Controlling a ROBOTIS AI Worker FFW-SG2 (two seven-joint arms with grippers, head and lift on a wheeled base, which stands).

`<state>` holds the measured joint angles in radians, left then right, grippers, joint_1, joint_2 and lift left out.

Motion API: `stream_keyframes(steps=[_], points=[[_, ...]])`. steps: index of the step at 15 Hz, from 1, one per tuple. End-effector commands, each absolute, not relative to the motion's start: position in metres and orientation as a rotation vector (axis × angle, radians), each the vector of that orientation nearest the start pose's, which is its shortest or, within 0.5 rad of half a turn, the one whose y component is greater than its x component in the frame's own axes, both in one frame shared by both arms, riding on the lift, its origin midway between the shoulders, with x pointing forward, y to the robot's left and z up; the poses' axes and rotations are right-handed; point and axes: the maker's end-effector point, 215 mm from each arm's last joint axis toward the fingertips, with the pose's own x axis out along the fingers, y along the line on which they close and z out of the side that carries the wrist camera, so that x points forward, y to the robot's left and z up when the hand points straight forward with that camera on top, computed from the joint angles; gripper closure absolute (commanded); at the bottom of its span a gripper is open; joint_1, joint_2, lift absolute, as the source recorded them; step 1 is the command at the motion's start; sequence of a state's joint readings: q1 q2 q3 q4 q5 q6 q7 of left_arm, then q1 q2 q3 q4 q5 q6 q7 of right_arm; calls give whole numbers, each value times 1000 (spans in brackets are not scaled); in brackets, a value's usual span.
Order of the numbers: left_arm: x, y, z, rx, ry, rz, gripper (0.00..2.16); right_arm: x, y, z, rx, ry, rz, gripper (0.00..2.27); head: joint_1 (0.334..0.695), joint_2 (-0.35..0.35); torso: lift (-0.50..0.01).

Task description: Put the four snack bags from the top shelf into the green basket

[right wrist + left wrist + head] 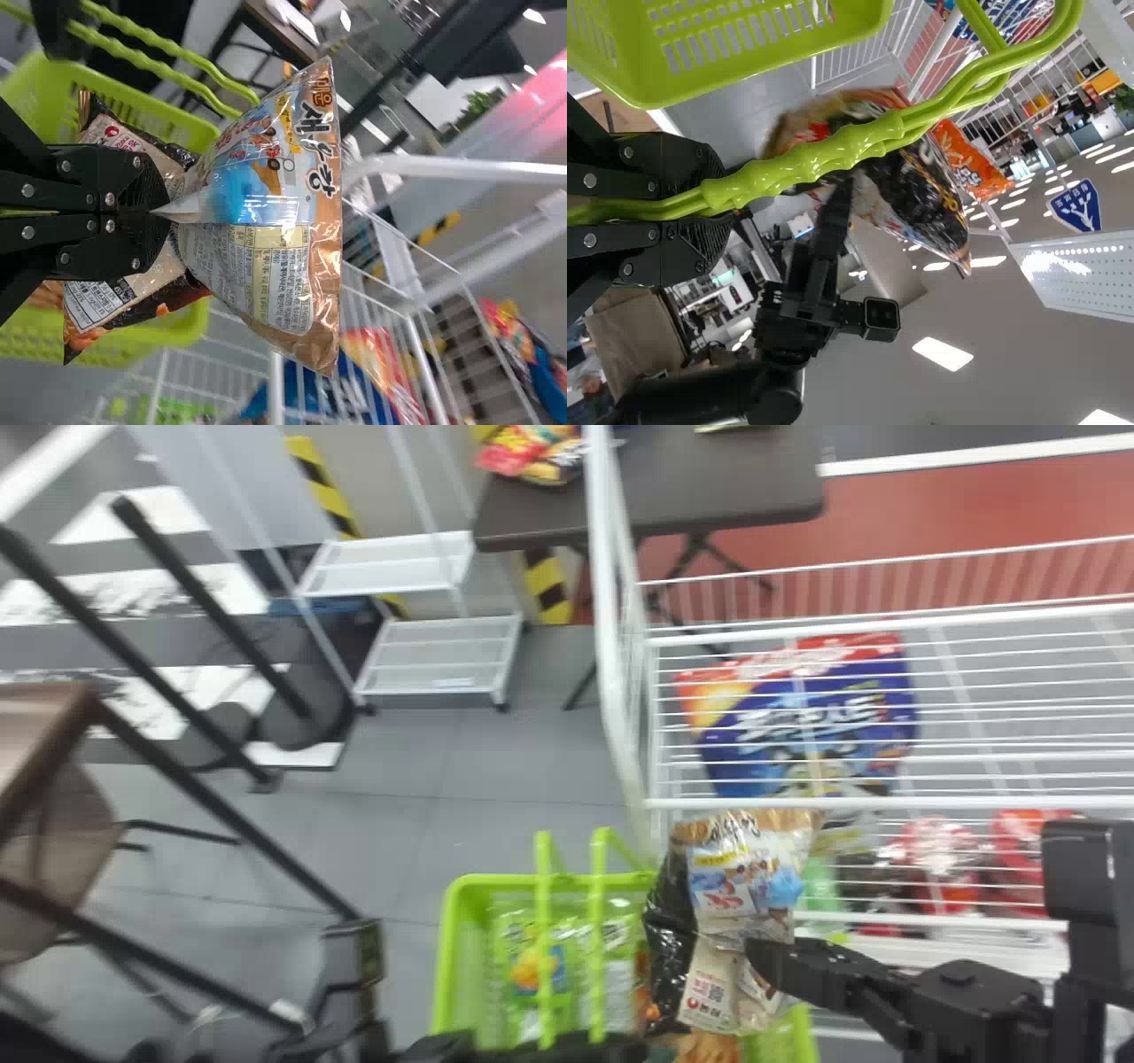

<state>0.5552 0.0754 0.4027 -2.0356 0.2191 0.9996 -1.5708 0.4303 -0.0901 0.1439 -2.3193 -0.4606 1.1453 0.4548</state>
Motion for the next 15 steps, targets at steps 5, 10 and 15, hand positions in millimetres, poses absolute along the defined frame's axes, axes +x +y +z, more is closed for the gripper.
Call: stream_keyframes(steps=[5,10,15], points=[[219,167,-403,-859,674,-1122,2145,274,90,-468,484,949,996,2250,695,350,0],[217,169,-404,-860,678,-1118,2145,288,108,-481,395,927,1023,-2,695,350,0],[217,171,-406,-863,681,-1113,2145,295,33,-423,485,923,976,53,695,350,0]])
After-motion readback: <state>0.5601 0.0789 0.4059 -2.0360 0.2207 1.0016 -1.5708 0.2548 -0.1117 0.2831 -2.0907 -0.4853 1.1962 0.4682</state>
